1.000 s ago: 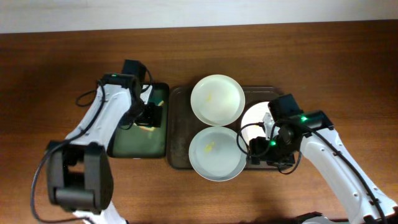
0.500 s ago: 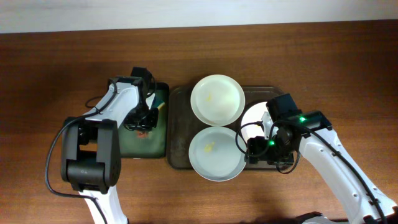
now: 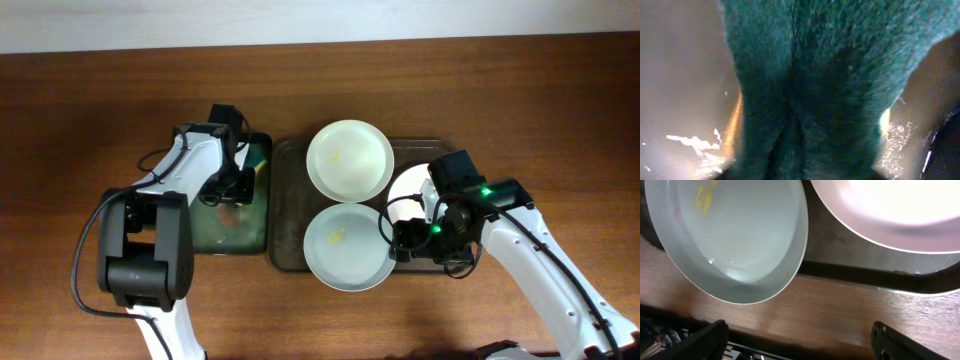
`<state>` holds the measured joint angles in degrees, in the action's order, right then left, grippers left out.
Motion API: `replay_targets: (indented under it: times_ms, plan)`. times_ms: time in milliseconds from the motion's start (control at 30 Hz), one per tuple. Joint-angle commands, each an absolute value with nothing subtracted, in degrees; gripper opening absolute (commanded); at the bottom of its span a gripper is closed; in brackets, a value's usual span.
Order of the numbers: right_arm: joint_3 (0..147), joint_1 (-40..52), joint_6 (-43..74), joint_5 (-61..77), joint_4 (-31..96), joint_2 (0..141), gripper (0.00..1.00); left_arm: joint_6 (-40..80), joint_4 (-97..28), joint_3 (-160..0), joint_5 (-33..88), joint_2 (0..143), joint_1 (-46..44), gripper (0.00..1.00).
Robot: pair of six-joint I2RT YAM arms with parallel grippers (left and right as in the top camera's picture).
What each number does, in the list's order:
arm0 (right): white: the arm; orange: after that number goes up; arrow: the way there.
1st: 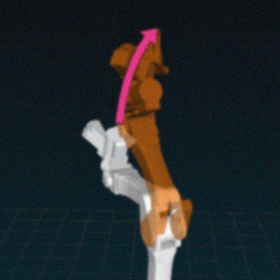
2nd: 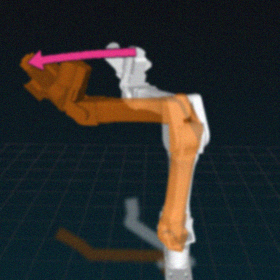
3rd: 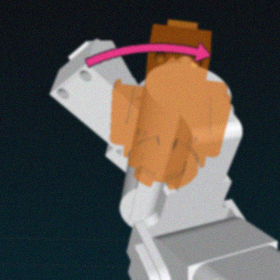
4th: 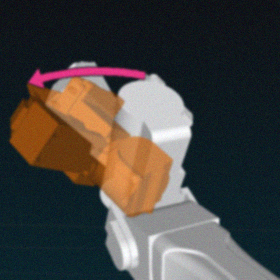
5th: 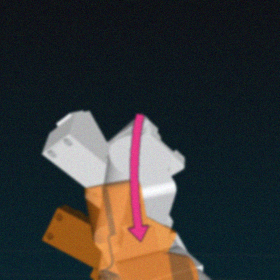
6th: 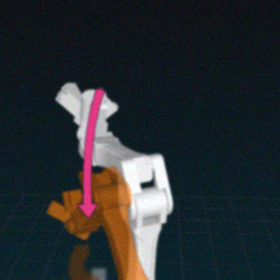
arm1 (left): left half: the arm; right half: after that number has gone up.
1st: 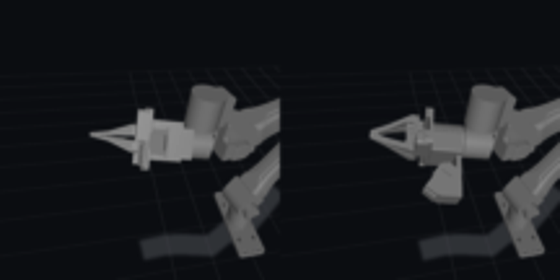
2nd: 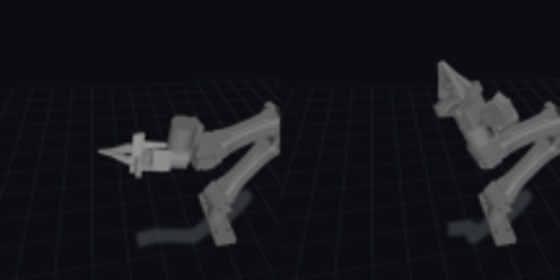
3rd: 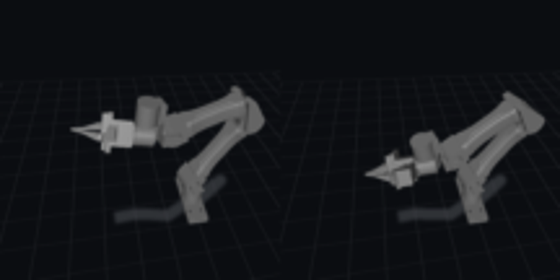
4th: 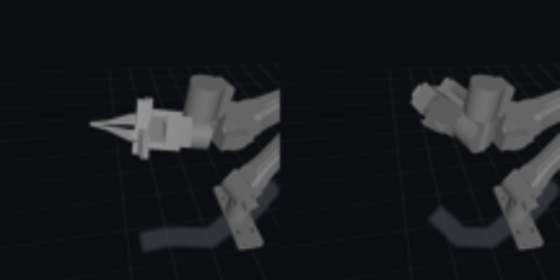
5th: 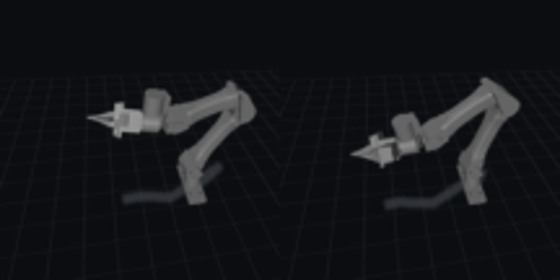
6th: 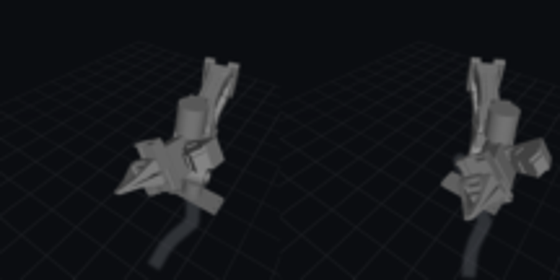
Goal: Clean dirty plates on tray and stack at the side
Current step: 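Grasp the green sponge with the left gripper and dip it in water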
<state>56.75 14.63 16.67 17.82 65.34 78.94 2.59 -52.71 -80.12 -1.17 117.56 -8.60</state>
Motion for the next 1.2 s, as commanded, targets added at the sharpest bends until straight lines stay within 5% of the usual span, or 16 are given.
replay_targets:
  times_ms: [0, 33, 67, 100, 500, 667, 767, 800, 867, 933, 967, 1033, 1133, 1167]
  plan:
    - [56.4, 15.0, 17.0, 17.3, 65.1, 79.1, 0.95, 2.1, -52.7, -81.3, -1.3, 118.1, -8.6, 0.22]
    - [56.4, 15.0, 17.0, 17.3, 65.1, 79.1, 0.96, 2.1, -53.5, -82.0, -1.3, 118.1, -8.5, 0.70]
    - [56.4, 15.0, 17.0, 17.3, 65.1, 79.1, 0.96, 2.1, -54.6, -83.1, -1.3, 118.0, -8.4, 0.90]
    - [56.4, 15.0, 17.0, 17.3, 65.1, 79.1, 0.97, 2.1, -55.7, -84.7, -1.3, 118.0, -8.4, 0.96]
    - [56.4, 15.0, 17.0, 15.2, 65.1, 79.1, 0.98, 2.1, -48.3, -86.6, -1.3, 118.2, -8.6, 1.00]
    - [56.4, 15.0, 17.0, 15.1, 64.5, 79.1, 0.98, 2.0, -46.8, -82.8, -1.3, 118.2, -8.8, 0.86]
    - [56.4, 15.0, 17.0, 15.1, 64.4, 79.1, 0.98, 2.1, -47.6, -81.6, -1.3, 118.2, -8.8, 0.63]
    - [56.4, 15.0, 17.0, 15.1, 64.4, 79.1, 0.98, 2.1, -47.5, -81.2, -1.3, 118.2, -8.8, 0.54]
    - [56.4, 15.0, 17.0, 15.1, 64.4, 79.1, 0.98, 2.1, -47.6, -80.6, -1.3, 118.2, -8.8, 0.00]
    - [56.4, 15.0, 17.0, 15.1, 64.4, 79.1, 0.98, 2.1, -47.6, -80.7, -1.2, 118.2, -8.8, 0.00]
    - [56.4, 15.0, 17.0, 15.1, 64.4, 79.1, 0.98, 2.1, -47.6, -80.7, -0.5, 118.2, -8.8, 0.08]
    - [56.4, 15.0, 17.0, 15.1, 64.4, 79.1, 0.98, 2.1, -47.6, -80.7, 2.6, 118.2, -8.8, 0.43]
    - [56.4, 15.0, 17.0, 15.1, 64.4, 79.1, 0.98, 2.1, -47.6, -80.7, 5.4, 118.2, -8.8, 0.34]
    - [56.4, 15.0, 17.0, 15.1, 64.4, 79.1, 0.99, 2.1, -47.6, -80.7, 5.4, 118.2, -8.8, 0.11]
